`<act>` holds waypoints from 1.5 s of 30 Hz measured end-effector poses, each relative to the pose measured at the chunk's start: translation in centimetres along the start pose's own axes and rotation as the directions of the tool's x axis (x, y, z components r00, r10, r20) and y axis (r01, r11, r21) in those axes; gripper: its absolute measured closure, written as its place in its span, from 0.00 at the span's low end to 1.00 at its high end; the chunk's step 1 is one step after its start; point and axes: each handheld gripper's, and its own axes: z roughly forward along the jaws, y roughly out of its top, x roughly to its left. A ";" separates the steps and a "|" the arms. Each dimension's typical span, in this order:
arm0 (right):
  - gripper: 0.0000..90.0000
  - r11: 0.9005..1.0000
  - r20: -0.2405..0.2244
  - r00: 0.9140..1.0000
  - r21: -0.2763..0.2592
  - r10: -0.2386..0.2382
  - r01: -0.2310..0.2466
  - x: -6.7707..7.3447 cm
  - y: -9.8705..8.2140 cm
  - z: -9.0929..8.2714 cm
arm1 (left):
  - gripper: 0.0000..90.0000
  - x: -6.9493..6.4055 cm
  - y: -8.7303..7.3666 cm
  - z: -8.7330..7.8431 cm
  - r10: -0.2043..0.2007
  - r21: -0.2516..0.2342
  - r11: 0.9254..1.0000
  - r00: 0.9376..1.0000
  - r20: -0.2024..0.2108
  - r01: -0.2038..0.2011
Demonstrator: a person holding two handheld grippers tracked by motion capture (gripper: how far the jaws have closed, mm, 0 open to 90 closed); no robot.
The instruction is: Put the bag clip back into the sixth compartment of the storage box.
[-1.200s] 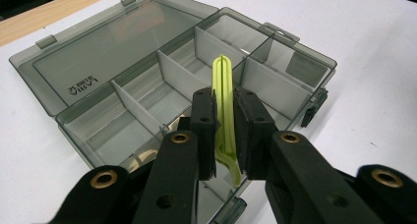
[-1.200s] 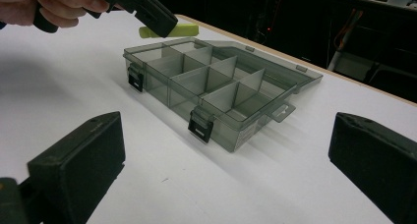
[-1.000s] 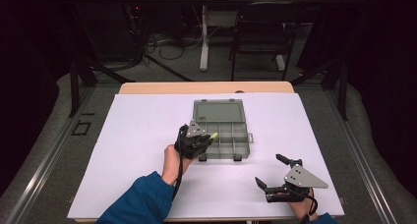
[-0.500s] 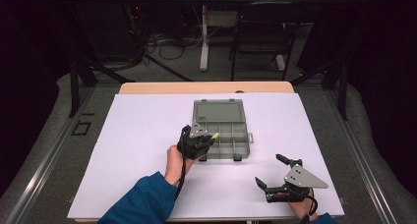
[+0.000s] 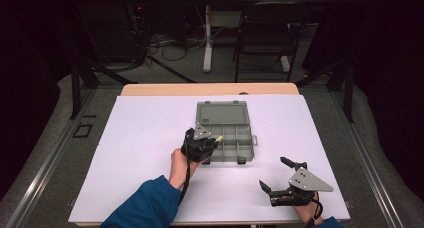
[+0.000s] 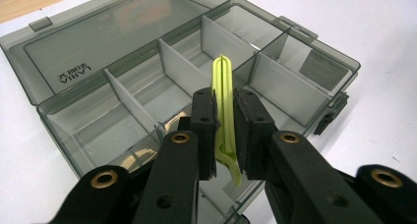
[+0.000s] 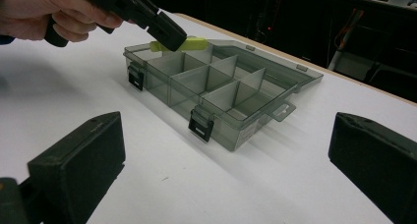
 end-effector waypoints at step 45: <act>0.00 1.000 -0.003 1.000 -0.005 -0.002 0.002 0.1 0.1 -0.1 | 0.13 -0.2 -1.3 -2.4 0.024 -0.034 0.999 0.999 -0.042 -0.025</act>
